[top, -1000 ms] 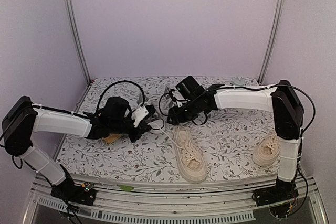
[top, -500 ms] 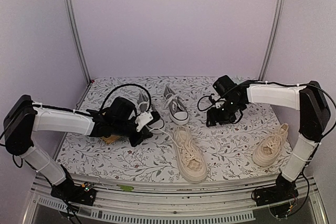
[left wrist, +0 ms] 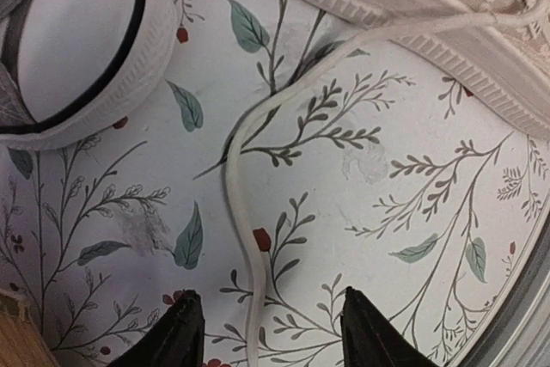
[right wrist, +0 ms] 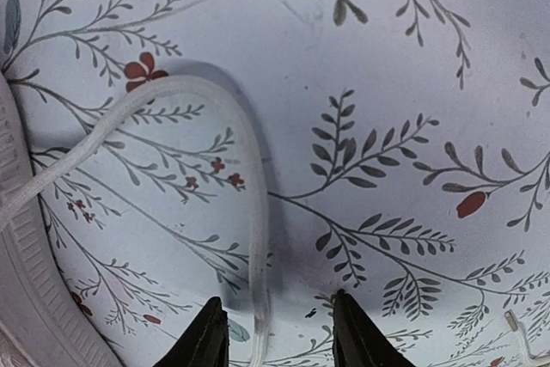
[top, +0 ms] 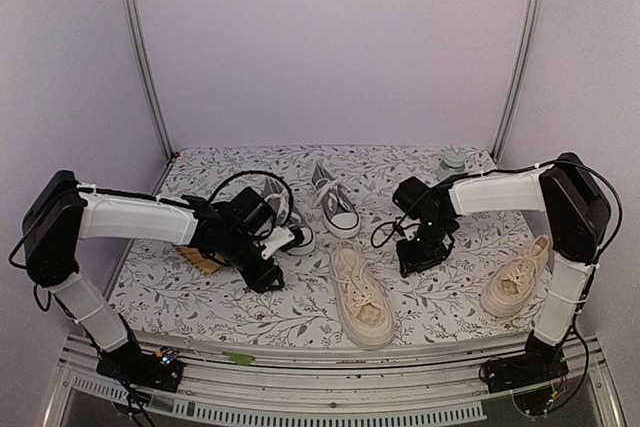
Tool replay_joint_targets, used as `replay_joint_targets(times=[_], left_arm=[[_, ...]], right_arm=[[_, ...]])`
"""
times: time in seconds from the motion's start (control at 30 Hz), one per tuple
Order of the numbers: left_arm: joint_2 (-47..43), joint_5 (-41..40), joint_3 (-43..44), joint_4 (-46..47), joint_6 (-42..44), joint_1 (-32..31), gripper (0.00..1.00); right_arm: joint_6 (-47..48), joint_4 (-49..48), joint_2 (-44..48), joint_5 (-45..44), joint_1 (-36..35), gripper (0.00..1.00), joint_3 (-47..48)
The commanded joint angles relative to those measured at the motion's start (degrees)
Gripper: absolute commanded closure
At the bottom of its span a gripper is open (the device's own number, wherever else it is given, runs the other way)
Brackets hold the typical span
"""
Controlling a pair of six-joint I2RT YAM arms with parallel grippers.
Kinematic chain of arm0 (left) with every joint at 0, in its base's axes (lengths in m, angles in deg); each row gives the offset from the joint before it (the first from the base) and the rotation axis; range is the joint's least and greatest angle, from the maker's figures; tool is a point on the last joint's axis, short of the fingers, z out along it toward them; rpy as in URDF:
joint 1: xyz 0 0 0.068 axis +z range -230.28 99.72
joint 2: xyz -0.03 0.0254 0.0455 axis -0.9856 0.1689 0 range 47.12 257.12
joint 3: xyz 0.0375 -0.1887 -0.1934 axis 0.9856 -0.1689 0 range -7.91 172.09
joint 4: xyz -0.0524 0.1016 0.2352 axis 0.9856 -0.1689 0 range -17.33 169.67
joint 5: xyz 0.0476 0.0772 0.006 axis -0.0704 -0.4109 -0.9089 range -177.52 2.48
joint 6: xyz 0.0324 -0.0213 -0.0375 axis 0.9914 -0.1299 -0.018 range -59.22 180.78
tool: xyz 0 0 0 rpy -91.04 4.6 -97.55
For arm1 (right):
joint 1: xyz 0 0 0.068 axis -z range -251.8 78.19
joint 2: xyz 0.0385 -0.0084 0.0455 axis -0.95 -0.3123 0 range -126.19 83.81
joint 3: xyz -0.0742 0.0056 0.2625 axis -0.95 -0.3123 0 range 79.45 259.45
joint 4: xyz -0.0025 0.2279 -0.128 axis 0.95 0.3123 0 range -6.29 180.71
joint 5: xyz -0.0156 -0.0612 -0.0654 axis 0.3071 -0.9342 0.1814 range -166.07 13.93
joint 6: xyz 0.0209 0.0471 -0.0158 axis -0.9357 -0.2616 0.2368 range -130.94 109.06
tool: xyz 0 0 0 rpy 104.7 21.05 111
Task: Tie the shoes
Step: Place the shoelace at the center of the board, then pick up the shoelace from the center of the board.
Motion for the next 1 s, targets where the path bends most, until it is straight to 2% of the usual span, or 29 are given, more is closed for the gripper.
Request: replay_joint_targets(times=[0.0, 0.07, 0.13, 0.27, 0.37, 0.5, 0.57, 0.63, 0.67, 0.87, 0.97], left_arm=[[0.8, -1.6, 2.6, -10.7, -7.8, -0.5, 0.45], [0.6, -0.4, 3.0, -13.3, -10.1, -0.5, 0.46], [0.8, -2.8, 3.2, -15.0, -11.4, -0.5, 0.45], [3.7, -2.9, 3.2, -15.3, -11.6, -0.4, 0.45], [7.3, -4.2, 3.4, -15.3, -11.4, -0.3, 0.47], [12.4, -5.2, 4.8, -16.6, -11.1, -0.2, 0.57], [13.4, -5.4, 5.1, -17.0, -10.7, -0.2, 0.73], [13.2, -5.6, 5.0, -17.1, -10.4, -0.2, 0.97], [12.5, -6.0, 4.9, -17.1, -10.3, -0.2, 1.00], [4.2, -17.2, 4.3, -13.5, -12.3, -0.1, 1.00], [-1.5, -17.4, 2.2, -8.2, -11.6, -0.2, 1.00]], right_arm=[[0.5, 0.7, -4.1, -4.2, -1.1, 0.62, -0.7], [0.5, 0.9, -4.1, -5.4, -1.2, 0.69, -0.7], [0.6, 0.6, -3.9, -6.1, -1.2, 0.78, -1.2], [1.0, 0.3, -3.3, -7.0, -1.2, 0.98, -1.7], [1.0, -0.3, -1.3, -8.5, -1.1, 0.99, -2.3], [0.9, -1.1, 2.9, -7.7, 1.1, 0.99, -3.2], [0.9, -1.9, 5.1, -6.7, 2.7, 0.99, -4.0], [1.0, -2.8, 6.9, -4.9, 4.3, 0.99, -4.6], [1.3, -3.3, 7.7, -3.9, 5.0, 0.99, -4.8], [2.5, -6.0, 11.5, 4.8, 7.9, 0.99, -4.9], [3.4, -7.0, 13.3, 8.2, 8.5, 0.99, -4.8]])
